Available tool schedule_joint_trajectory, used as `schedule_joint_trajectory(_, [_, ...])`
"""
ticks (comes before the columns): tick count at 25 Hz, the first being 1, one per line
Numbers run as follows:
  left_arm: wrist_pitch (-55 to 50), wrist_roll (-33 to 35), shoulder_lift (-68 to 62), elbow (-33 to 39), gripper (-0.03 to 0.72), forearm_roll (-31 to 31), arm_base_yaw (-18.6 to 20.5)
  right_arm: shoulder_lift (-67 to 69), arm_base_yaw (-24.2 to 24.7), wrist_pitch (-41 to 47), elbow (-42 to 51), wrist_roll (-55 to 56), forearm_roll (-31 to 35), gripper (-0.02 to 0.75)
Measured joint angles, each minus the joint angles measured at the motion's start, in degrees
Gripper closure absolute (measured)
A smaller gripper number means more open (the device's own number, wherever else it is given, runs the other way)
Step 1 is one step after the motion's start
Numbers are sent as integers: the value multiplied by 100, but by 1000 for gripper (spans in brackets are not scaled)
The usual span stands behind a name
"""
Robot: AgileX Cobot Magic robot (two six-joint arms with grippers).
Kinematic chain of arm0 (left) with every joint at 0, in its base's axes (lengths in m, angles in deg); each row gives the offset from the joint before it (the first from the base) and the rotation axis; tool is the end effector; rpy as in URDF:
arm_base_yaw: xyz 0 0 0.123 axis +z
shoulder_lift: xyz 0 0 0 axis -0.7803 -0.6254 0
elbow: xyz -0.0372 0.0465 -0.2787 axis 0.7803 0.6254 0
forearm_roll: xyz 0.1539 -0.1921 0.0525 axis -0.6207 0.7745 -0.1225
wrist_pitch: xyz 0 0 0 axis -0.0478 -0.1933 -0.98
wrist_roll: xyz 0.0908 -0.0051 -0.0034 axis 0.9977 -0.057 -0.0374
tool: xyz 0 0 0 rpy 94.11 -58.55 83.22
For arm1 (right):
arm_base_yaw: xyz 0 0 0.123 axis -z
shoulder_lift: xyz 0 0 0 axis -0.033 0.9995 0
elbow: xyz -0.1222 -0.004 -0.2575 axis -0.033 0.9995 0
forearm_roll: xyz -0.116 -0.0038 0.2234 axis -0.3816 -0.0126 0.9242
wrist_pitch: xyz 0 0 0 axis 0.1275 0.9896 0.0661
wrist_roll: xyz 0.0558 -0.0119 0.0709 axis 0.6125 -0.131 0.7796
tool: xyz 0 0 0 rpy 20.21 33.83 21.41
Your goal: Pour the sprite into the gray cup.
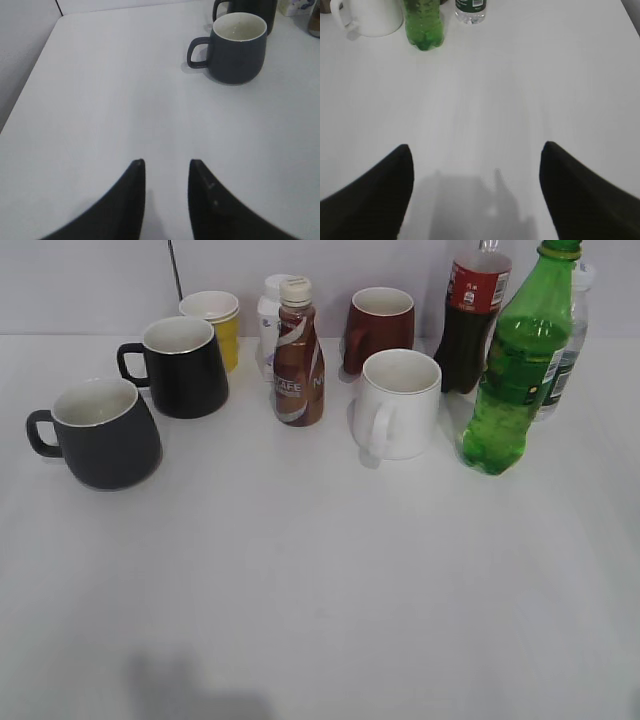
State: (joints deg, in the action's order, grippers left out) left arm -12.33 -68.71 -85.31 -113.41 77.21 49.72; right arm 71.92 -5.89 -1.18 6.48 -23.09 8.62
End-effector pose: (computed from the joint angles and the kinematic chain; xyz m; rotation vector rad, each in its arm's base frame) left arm -0.0084 0.0054 0.2820 0.0446 2.0230 0.0726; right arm -0.0049 -0.0024 0.2786 -0.1689 2.0095 0.0375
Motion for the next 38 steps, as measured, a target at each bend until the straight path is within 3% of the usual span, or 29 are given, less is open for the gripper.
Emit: schedule_joint_trajectory(38, [25,0,0,-8,453,40,0,0,0,0,0,0,0,150])
